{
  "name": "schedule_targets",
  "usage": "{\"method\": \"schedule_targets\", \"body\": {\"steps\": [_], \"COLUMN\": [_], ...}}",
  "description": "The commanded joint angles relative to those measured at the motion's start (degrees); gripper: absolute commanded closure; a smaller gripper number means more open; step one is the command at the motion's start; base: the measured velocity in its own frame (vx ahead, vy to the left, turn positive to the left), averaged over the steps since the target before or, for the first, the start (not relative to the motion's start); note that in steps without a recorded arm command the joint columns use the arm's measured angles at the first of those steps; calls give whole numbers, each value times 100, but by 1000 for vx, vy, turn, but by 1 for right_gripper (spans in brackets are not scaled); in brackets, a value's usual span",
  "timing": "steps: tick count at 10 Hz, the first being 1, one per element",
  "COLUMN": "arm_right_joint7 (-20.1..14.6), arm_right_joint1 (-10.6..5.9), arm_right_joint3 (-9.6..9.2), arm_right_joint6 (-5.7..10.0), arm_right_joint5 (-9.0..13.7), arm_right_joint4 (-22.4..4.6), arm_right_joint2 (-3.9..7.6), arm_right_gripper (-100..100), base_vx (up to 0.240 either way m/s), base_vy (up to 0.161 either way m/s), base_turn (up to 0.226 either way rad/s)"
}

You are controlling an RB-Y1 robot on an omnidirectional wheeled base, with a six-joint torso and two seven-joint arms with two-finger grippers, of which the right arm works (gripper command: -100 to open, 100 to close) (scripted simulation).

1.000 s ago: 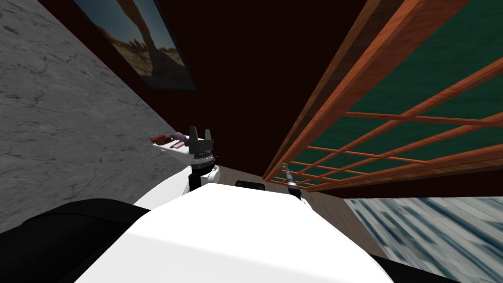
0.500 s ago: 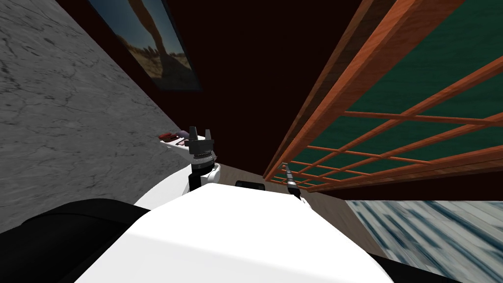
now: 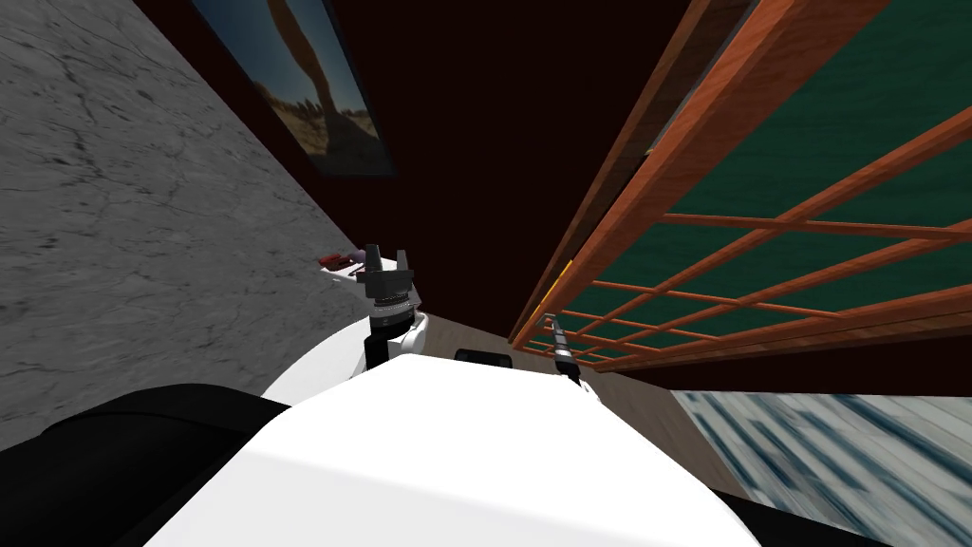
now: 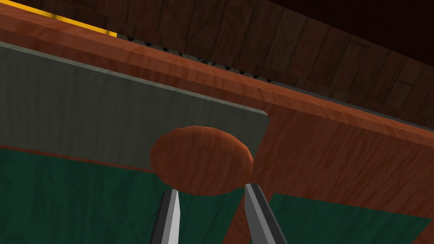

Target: Pull the door open

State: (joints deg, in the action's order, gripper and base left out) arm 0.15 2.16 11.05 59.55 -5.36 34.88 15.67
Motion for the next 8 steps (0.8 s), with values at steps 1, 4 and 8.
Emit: {"method": "schedule_targets", "body": {"steps": [1,4,8], "arm_right_joint7": [-286,-613,-1088], "arm_right_joint1": [-69,-88,-124], "arm_right_joint3": [-124,-190,-321], "arm_right_joint6": [12,-19,-81], "arm_right_joint5": [164,284,525], "arm_right_joint4": [-34,-29,-20], "arm_right_joint2": [-31,-32,-35], "arm_right_gripper": [100,100,100], "base_vx": [-83,-56,-47], "base_vy": [-42,-22,-17], "base_turn": [84,51,48]}}
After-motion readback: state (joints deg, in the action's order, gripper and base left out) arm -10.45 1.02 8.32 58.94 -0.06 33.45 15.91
